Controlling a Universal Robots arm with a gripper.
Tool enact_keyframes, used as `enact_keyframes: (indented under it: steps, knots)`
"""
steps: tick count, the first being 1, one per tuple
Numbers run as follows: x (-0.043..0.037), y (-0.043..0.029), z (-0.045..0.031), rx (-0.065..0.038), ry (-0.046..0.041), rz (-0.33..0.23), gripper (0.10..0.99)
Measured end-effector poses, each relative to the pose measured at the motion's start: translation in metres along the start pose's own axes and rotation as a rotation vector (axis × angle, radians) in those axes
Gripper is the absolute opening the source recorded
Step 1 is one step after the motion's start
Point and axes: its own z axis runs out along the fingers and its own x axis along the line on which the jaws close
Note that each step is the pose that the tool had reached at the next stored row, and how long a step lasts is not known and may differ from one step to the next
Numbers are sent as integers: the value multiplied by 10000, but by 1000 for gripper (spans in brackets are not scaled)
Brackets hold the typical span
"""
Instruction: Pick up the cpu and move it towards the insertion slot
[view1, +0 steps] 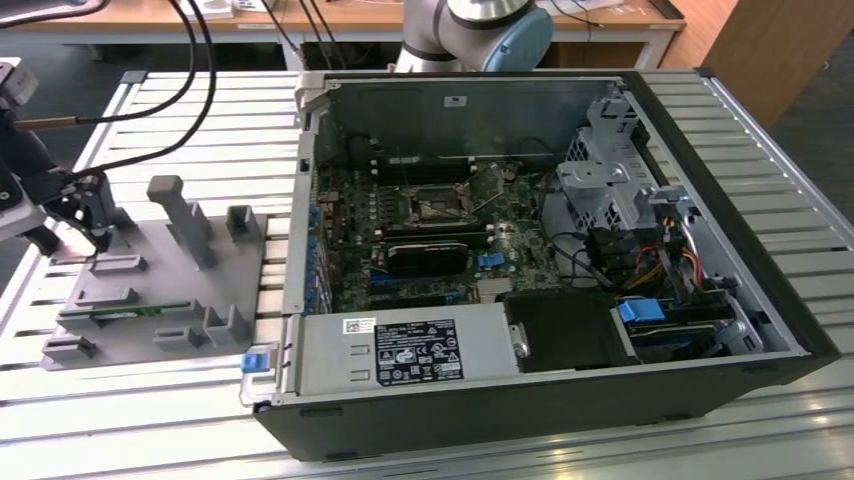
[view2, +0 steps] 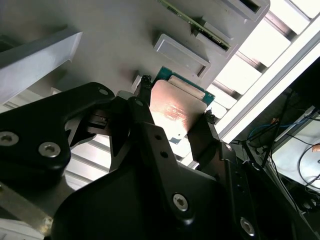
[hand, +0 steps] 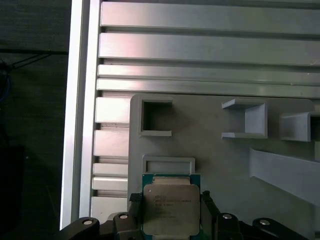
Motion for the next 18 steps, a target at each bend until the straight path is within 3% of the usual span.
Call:
enact_keyframes:
  steps: [18]
  knots:
    - [0, 5, -86, -1, -1, 1, 541]
